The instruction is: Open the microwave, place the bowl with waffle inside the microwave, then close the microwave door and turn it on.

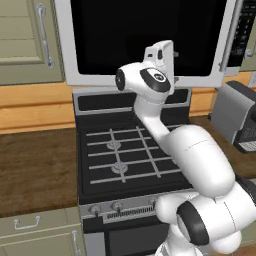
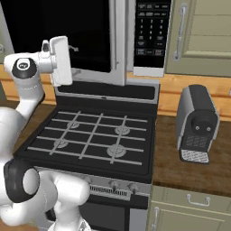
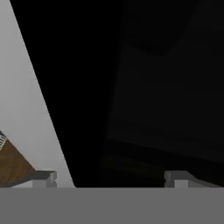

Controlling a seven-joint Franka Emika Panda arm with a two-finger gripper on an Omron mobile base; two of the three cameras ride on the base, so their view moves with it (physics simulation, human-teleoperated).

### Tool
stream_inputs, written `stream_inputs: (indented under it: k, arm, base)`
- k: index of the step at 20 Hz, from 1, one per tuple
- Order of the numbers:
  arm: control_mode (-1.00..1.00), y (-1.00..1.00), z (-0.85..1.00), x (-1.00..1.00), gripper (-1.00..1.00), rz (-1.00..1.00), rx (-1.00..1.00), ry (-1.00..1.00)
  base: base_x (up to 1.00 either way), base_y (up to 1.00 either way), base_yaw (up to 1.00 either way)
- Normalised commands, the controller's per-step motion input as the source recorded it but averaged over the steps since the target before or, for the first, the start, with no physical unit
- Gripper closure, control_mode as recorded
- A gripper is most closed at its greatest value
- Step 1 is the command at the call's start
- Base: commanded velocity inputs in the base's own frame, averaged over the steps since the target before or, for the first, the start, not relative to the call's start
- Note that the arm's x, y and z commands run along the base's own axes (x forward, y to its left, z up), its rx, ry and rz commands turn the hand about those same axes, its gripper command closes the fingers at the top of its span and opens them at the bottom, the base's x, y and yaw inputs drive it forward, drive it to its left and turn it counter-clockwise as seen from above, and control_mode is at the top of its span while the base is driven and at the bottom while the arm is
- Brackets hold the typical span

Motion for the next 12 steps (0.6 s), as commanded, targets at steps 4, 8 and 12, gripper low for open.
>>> stream_inputs:
  k: [4,8,12]
  arm:
    - [-1.00,-0.09,0.00,0.79,-1.00,0.08,0.01,0.09]
    - [-1.00,-0.06,0.00,0.62,-1.00,0.12,0.01,0.06]
    - [-1.00,-0.05,0.00,0.48,-1.00,0.14,0.01,0.04]
  base:
    - [0.00,0.00,0.00]
    - [0.00,0.00,0.00]
    - [0.00,0.00,0.00]
